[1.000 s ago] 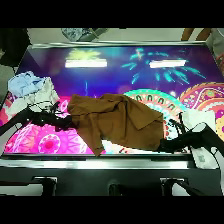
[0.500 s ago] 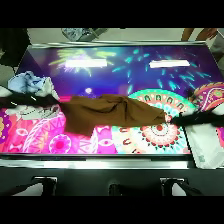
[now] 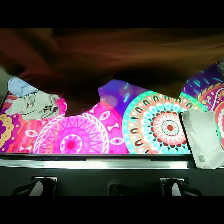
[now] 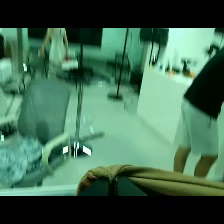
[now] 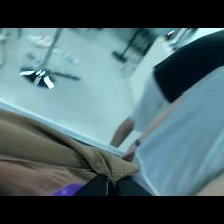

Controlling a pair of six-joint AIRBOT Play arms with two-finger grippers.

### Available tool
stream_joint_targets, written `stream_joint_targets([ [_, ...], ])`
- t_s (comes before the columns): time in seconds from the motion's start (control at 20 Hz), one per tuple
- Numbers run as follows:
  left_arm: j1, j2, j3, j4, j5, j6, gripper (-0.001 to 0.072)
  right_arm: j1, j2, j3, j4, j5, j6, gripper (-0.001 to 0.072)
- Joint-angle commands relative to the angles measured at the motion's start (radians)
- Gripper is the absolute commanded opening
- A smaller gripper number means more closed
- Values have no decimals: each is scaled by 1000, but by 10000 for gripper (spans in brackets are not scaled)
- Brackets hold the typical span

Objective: Fold the shirts.

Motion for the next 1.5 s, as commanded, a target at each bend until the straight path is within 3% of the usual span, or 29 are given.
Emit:
stream_joint_targets([
  [0.0,8,87,32,26,33,-51,30,1,74,43,-67,29,35,44],
  [0.2,8,87,32,38,33,-77,30,1,81,43,-71,81,69,44],
  [0.35,8,58,32,142,11,-111,29,1,32,43,-70,163,83,44],
  [0.55,5,-145,23,165,-383,-106,28,1,-200,34,-40,536,82,43],
  [0.65,-24,-278,-63,167,-475,-65,28,2,-356,-45,-29,591,72,42],
  [0.75,-82,-394,-228,173,-420,-11,29,53,-499,-177,-47,497,74,42],
  [0.9,-164,-576,-471,172,-165,14,29,164,-714,-303,-58,190,79,43],
  [1.05,-206,-790,-502,147,114,40,29,214,-921,-283,-34,-108,220,43],
  [1.3,-226,-1001,-325,74,244,44,29,216,-1005,-272,-2,-461,238,43],
  [1.45,-217,-1010,-266,75,239,60,30,216,-1001,-251,-21,-423,229,44],
])
